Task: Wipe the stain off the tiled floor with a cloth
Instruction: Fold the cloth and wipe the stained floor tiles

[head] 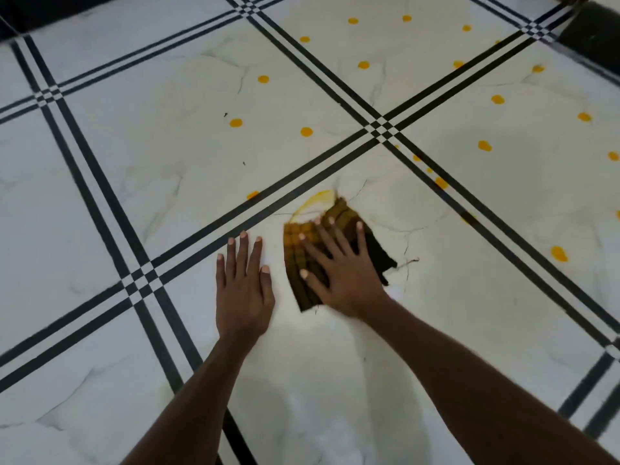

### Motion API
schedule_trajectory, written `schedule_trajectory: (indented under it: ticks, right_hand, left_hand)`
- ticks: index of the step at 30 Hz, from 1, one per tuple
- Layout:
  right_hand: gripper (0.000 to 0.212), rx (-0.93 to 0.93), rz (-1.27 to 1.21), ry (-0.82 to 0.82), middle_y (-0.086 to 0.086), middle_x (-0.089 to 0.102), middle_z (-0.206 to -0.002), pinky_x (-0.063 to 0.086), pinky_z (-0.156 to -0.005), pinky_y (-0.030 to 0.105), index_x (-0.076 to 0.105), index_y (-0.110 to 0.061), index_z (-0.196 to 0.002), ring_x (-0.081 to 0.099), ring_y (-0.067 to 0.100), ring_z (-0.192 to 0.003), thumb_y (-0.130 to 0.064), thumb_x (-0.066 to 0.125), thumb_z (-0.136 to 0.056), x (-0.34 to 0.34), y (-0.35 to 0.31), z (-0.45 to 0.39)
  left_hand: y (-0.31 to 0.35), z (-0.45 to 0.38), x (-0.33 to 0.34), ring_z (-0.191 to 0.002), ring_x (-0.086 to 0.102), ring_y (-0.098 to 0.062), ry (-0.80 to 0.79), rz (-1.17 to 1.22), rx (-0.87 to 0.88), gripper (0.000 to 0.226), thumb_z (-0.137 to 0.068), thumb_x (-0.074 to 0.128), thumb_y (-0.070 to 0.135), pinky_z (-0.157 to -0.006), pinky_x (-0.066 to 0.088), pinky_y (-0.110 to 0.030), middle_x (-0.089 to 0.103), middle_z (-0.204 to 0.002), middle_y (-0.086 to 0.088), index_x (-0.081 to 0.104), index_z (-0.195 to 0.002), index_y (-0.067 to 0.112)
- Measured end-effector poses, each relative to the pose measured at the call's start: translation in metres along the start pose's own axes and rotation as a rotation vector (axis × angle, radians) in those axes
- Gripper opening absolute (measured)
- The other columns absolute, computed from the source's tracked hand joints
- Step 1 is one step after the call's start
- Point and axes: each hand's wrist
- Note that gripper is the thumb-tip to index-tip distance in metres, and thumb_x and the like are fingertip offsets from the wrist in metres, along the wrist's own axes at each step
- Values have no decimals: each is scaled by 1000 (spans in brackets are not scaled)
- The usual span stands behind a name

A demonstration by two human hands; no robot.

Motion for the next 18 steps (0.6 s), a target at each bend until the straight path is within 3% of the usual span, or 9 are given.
schedule_trajectory:
  ticks: [2,4,9,11,13,16,18]
  right_hand:
    - [68,-63,-14,-34,0,2,-177,2,-125,69,16,-39,-165,-2,26,-164,-68,26,-104,-7,13,36]
    - [68,-2,-21,-22,-3,5,-177,5,-125,69,19,-41,-164,3,25,-164,-69,28,-103,-12,51,47]
    - [72,322,-41,49,7,19,-174,-1,-125,70,29,-35,-163,14,33,-162,-70,25,-101,-12,84,-79]
    - [71,248,-52,66,10,24,-173,5,-126,71,35,-31,-161,20,36,-160,-66,26,-101,-6,53,-128]
    - [65,48,-40,120,10,29,-171,16,-123,71,40,-30,-160,25,37,-159,-61,30,-104,-1,14,-126]
    - [63,-202,-3,12,0,11,-176,3,-128,65,23,-36,-165,5,26,-164,-60,28,-107,-4,-16,-37]
    - [65,-275,-2,-62,-5,4,-176,-1,-130,60,17,-39,-165,-1,21,-164,-63,29,-106,-7,5,22]
  left_hand:
    - [1,-1,-1,-161,-3,-18,1,2,-9,58,-108,21,36,-130,12,-50,5,-174,-1,16,-164,23]
    - [3,-2,-1,-161,-4,-18,-8,-10,-10,58,-108,20,37,-130,11,-50,4,-174,-1,15,-164,23]
    - [1,-3,5,-161,-4,-18,10,-33,-2,59,-107,17,37,-131,8,-47,4,-174,-1,14,-165,22]
    - [-2,-4,7,-161,-4,-16,11,-15,-3,60,-107,16,37,-131,8,-46,4,-174,-2,11,-165,19]
    - [-2,-6,6,-161,-3,-15,9,12,-20,62,-107,14,38,-131,9,-46,5,-174,-2,11,-164,15]
    - [0,-4,1,-161,-6,-15,-20,10,-27,66,-107,7,44,-131,9,-47,4,-174,-3,11,-164,13]
    - [1,-5,-1,-161,-8,-14,-31,10,-25,68,-106,6,49,-131,8,-47,1,-174,-3,8,-165,14]
Point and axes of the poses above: each hand's wrist, its own z-axis away from the middle knuckle, its own x-axis out of the palm, y = z × x
